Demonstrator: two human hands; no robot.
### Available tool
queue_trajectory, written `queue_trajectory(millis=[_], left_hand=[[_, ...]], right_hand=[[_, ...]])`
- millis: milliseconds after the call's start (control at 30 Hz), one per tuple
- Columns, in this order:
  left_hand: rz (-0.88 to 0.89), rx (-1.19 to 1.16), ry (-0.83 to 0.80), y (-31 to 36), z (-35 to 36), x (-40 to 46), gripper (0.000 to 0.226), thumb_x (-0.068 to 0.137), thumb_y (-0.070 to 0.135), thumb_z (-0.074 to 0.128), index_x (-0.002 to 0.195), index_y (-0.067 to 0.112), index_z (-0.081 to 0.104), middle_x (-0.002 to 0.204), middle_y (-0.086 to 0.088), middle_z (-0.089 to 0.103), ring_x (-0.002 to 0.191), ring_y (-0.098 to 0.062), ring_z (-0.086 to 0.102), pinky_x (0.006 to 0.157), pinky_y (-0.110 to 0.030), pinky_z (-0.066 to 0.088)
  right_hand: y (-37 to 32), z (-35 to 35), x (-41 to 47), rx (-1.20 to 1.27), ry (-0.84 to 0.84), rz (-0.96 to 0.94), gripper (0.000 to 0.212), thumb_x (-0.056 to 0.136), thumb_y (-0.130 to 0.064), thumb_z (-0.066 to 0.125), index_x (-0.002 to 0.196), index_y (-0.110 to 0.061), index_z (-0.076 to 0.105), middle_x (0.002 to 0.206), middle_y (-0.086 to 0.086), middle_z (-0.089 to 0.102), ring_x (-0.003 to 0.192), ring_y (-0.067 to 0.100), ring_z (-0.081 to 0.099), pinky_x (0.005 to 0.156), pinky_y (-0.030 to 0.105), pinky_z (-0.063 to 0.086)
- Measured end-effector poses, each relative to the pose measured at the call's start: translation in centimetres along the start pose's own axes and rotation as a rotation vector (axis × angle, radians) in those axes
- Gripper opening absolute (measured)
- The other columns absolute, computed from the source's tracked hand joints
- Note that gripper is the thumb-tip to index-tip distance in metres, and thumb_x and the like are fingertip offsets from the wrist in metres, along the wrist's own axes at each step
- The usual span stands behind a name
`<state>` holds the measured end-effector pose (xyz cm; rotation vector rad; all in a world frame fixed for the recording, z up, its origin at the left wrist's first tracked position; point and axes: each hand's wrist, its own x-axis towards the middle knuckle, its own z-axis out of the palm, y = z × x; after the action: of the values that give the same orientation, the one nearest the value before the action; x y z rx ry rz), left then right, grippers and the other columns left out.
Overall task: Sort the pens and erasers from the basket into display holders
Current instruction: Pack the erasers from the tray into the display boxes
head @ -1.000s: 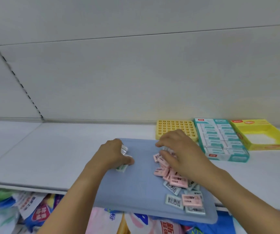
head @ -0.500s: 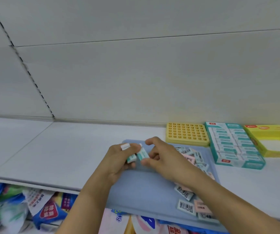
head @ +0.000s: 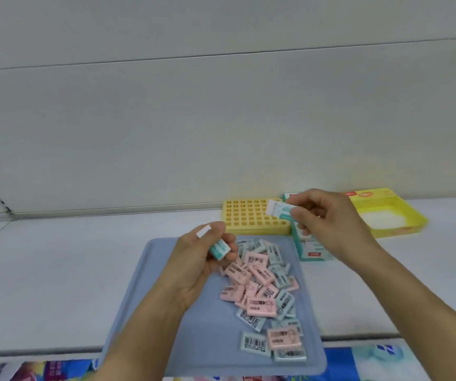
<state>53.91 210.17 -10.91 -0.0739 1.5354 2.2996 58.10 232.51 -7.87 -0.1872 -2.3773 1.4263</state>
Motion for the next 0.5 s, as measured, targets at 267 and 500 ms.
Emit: queue_trajectory(millis=[267, 500], left_hand=[[-0.096, -0.153, -0.114, -0.4, 3.0, 0.6, 0.026, 0.103, 0.007, 0.037, 0.128, 0.004, 0.045, 0.108, -0.018, 0.072, 0.1, -0.033, 0.07, 0.082, -0.041, 0.059], [-0.096, -0.152, -0.149, -0.4, 3.6, 0.4, 0.026, 0.103, 0.007, 0.038, 0.128, 0.006, 0.046, 0.111, -0.017, 0.071, 0.103, -0.034, 0.069, 0.086, -0.043, 0.057]], right_hand=[[4.5, -4.0, 0.2, -0.232, -0.148, 0.143, 0.02, 0.081, -0.002, 0.072, 0.074, -0.02, 0.066, 0.071, -0.005, 0.063, 0.063, 0.006, 0.055, 0.061, 0.021, 0.042], [4.7, -4.1, 0.9, -0.333, -0.174, 0.159, 0.017, 0.084, -0.005, 0.066, 0.076, -0.021, 0.067, 0.075, -0.002, 0.065, 0.068, 0.009, 0.059, 0.061, 0.025, 0.043]])
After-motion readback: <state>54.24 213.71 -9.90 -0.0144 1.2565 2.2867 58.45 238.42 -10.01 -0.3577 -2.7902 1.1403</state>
